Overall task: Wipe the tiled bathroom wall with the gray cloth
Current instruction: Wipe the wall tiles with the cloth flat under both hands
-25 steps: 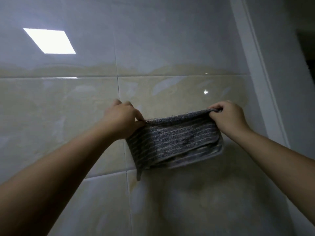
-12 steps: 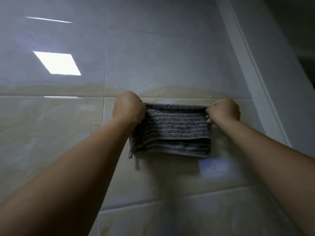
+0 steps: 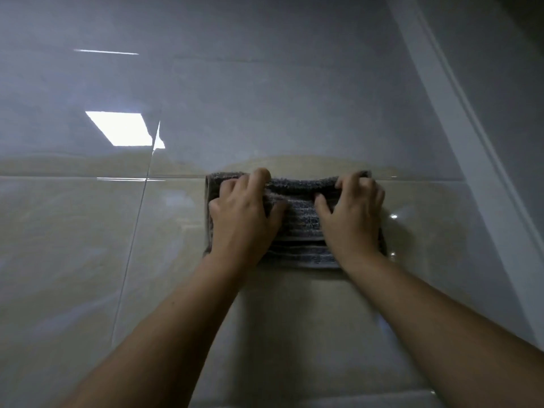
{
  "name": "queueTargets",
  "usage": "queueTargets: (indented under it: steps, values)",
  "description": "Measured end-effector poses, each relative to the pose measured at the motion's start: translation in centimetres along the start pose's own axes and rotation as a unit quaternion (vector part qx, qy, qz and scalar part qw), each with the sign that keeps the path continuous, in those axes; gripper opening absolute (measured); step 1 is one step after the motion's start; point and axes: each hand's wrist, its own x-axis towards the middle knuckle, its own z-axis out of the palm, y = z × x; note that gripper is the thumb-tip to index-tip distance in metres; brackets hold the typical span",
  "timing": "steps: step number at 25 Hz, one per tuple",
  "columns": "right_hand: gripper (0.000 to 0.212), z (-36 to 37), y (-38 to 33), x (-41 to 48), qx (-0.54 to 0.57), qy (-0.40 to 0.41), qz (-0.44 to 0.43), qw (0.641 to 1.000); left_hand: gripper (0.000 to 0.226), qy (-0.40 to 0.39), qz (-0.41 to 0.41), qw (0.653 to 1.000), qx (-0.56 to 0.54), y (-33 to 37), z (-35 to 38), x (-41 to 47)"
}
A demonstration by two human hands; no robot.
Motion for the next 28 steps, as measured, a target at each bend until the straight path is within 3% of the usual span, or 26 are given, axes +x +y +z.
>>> queueTargets:
  steps: [3,8,10,13,17,22,25,28]
  values:
    - [0.025,1.3,1.4,-0.9,-0.031,0.015,-0.103,0.994,0.061,-0.092,0.05,0.981,0.163,-0.6,2.0,-1.2]
    - [0.038,1.3,1.8,-1.0,0.088,-0.066,-0.245,0.963,0.068,-0.141,0.072,0.963,0.216,-1.5,2.3,-0.5]
    - [0.047,0.7,1.7,-1.2,0.046,-0.14,-0.23,0.962,0.068,-0.141,0.07,0.963,0.218,-1.6,2.2,-0.4]
    - [0.064,0.6,1.3,1.0,-0.104,-0.243,-0.191,0.945,0.068,-0.134,0.081,0.961,0.227,-2.1,2.2,1.8]
    - [0.055,2.9,-0.8,6.5,-0.123,-0.24,-0.123,0.955,0.063,-0.128,0.056,0.969,0.205,-2.2,2.3,8.0]
    - [0.055,3.4,-2.1,3.5,-0.076,-0.106,-0.141,0.981,0.071,-0.114,0.063,0.971,0.199,-2.7,1.4,5.4]
    - [0.064,0.9,0.2,-1.1,-0.085,-0.196,-0.193,0.958,0.072,-0.15,0.081,0.956,0.237,-2.9,0.8,0.2]
    - [0.067,0.6,2.1,2.0,-0.113,-0.243,-0.182,0.946,0.074,-0.15,0.072,0.962,0.215,-1.9,1.5,2.8]
